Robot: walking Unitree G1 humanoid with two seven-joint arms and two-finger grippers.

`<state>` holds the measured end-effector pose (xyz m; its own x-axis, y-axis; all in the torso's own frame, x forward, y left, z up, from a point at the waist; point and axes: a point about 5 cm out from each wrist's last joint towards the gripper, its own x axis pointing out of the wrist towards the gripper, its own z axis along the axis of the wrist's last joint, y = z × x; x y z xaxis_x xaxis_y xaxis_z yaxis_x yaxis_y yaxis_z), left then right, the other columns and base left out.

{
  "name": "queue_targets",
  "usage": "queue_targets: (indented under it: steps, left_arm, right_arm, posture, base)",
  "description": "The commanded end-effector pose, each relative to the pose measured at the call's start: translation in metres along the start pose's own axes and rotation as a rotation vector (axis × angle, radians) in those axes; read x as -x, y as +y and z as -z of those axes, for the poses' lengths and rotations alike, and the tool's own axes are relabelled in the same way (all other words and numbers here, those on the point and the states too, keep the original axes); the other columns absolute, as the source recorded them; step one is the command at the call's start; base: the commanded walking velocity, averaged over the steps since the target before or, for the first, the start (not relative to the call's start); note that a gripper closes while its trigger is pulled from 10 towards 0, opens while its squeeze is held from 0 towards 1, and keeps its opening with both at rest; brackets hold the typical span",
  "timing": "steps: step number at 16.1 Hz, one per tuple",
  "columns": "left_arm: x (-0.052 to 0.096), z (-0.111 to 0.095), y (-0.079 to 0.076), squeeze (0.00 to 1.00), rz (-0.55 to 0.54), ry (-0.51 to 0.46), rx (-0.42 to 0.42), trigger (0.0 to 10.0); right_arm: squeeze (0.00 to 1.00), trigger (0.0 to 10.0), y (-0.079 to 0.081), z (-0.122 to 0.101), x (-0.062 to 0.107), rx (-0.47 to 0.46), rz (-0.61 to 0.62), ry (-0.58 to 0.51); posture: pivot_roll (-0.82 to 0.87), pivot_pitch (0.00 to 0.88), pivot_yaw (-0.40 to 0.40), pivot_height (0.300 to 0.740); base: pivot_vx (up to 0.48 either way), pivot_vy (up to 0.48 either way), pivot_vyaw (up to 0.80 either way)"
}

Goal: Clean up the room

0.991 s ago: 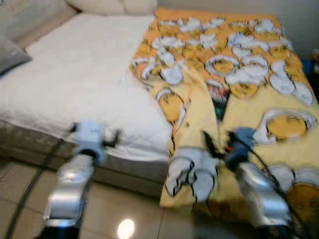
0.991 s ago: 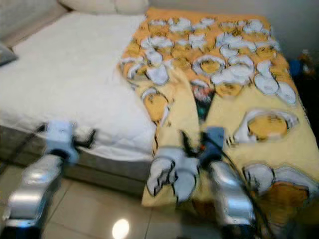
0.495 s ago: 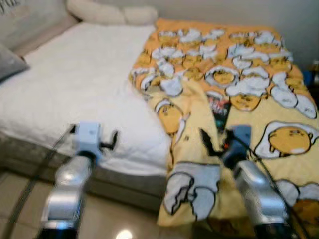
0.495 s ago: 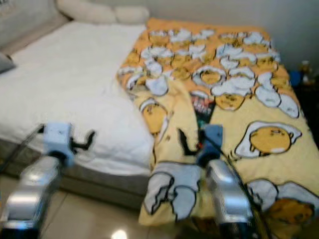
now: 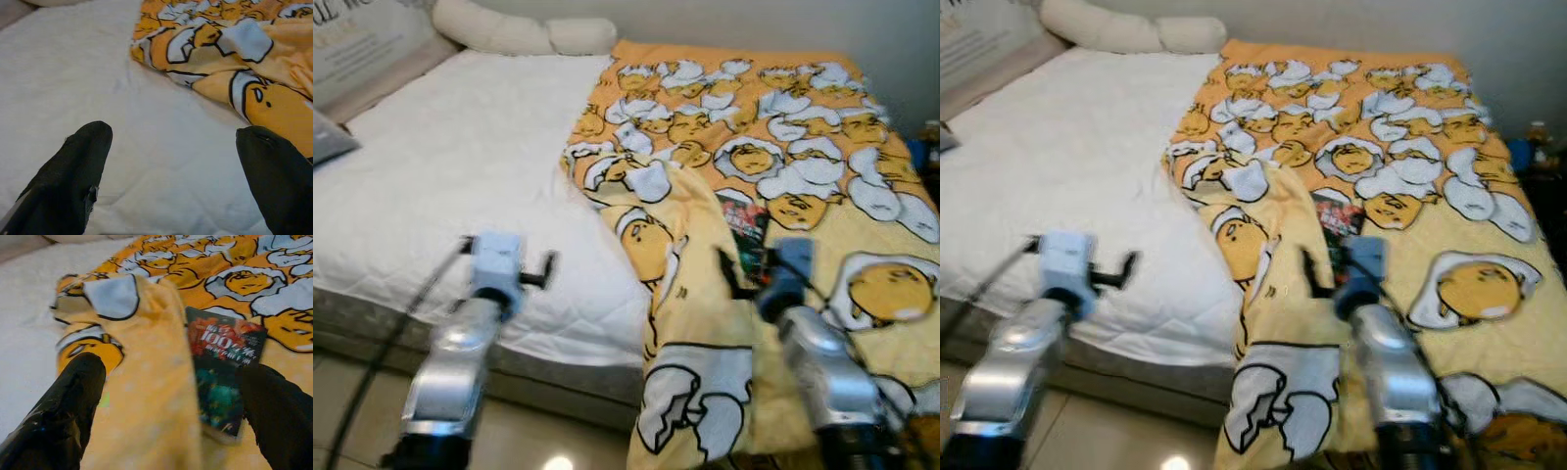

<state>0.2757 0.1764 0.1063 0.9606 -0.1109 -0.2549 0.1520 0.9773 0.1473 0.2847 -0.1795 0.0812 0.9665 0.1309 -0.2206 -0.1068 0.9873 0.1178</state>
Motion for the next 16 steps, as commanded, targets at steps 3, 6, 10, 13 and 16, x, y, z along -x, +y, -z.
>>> queue_targets:
  steps: [3, 6, 10, 13, 16]
  left_arm:
    - [0.008, 0.005, 0.009, 0.85, -0.015, 0.03, -0.05, 10.0]
    - [0.015, 0.011, 0.003, 0.85, 0.105, 0.065, -0.12, 10.0]
    - [0.017, 0.011, 0.003, 0.85, 0.103, 0.065, -0.138, 10.0]
    - [0.017, 0.004, 0.003, 0.64, 0.018, 0.006, -0.103, 10.0]
    - [0.018, 0.003, 0.005, 0.66, -0.015, -0.019, -0.045, 10.0]
  right_arm:
    - [0.32, 10.0, 0.009, 0.005, 0.002, -0.01, -0.036, 0.039]
    - [1.0, 10.0, -0.011, 0.009, -0.003, -0.002, 0.045, 0.115]
    - [1.0, 10.0, -0.02, 0.004, -0.007, 0.001, 0.069, 0.115]
    - [0.0, 10.0, -0.017, -0.002, -0.007, 0.016, 0.116, 0.065]
    - [0.0, 10.0, -0.012, -0.003, 0.0, 0.007, 0.125, 0.005]
  posture:
    - [-0.04, 0.0, 0.044, 0.74]
    - [-0.03, 0.0, 0.036, 0.74]
    - [-0.02, 0.0, 0.027, 0.74]
    - [-0.02, 0.0, 0.019, 0.74]
    - [-0.02, 0.0, 0.015, 0.74]
  base:
    - [0.0, 0.0, 0.0]
    - [0.0, 0.0, 0.0]
    - [0.0, 0.0, 0.0]
    - [0.0, 0.0, 0.0]
    - [0.0, 0.0, 0.0]
